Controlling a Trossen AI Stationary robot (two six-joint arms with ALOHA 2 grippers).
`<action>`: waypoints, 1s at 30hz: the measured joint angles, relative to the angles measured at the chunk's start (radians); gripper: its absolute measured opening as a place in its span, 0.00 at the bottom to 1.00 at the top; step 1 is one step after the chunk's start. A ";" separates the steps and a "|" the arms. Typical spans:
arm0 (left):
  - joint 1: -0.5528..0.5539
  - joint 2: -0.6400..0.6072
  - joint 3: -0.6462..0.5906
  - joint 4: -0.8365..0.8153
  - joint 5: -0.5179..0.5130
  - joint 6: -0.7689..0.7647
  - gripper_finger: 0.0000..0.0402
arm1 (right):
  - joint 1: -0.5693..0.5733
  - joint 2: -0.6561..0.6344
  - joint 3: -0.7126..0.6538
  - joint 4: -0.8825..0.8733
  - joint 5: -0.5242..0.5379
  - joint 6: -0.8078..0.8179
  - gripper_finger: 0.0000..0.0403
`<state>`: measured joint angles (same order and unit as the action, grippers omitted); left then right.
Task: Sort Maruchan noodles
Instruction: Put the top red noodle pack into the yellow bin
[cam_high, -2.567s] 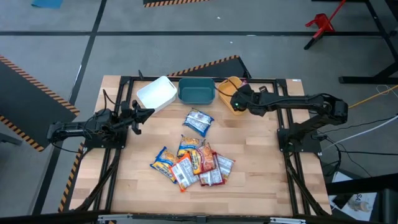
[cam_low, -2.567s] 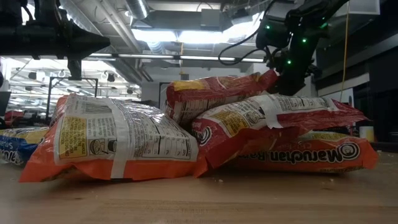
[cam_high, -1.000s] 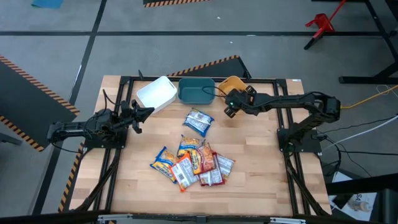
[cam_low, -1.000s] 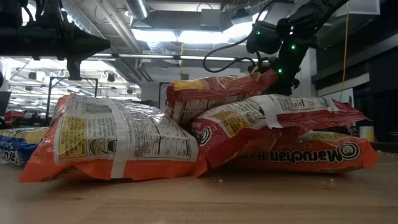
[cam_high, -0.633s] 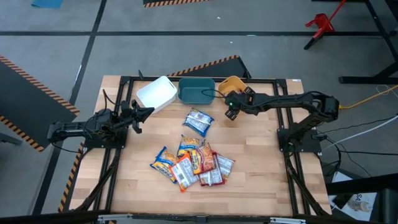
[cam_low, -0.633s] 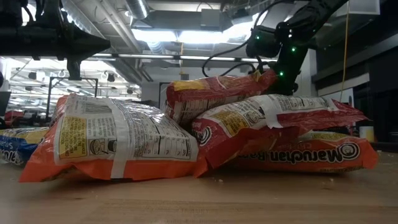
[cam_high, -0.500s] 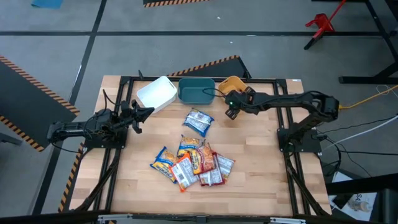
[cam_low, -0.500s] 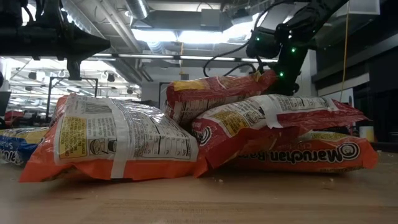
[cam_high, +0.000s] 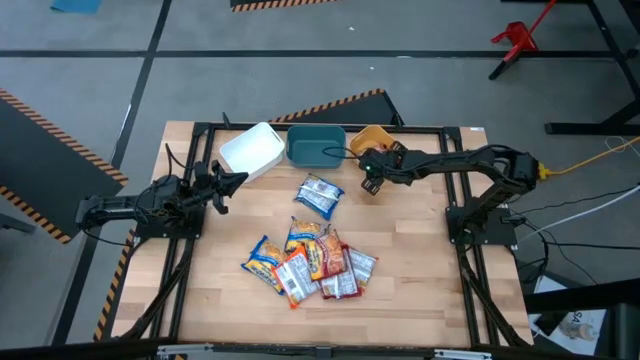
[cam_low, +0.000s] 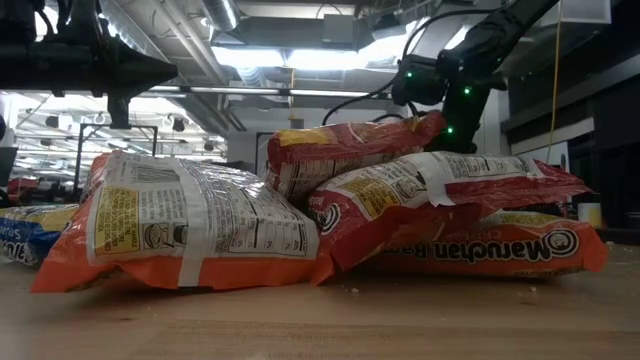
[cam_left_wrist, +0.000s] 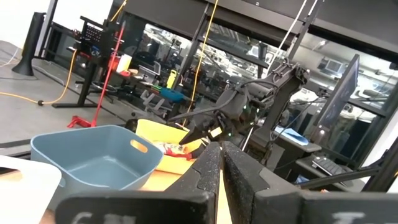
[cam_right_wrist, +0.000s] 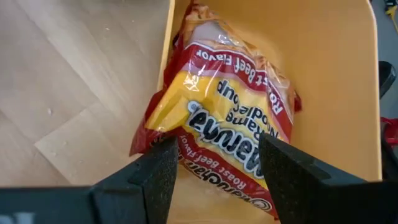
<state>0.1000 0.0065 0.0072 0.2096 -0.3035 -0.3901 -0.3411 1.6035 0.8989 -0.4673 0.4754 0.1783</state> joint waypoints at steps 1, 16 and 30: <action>0.000 0.000 0.000 0.000 -0.001 0.000 0.03 | -0.002 0.002 0.000 -0.002 0.002 0.000 0.52; 0.000 0.000 0.000 0.000 0.000 -0.004 0.03 | -0.028 0.052 0.032 0.022 -0.075 0.058 0.52; 0.000 0.000 0.000 0.000 -0.001 -0.027 0.03 | -0.057 0.051 0.138 0.015 -0.085 -0.198 0.52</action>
<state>0.1001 0.0065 0.0072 0.2097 -0.3050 -0.4171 -0.3981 1.6550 1.0370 -0.4520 0.3908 -0.0196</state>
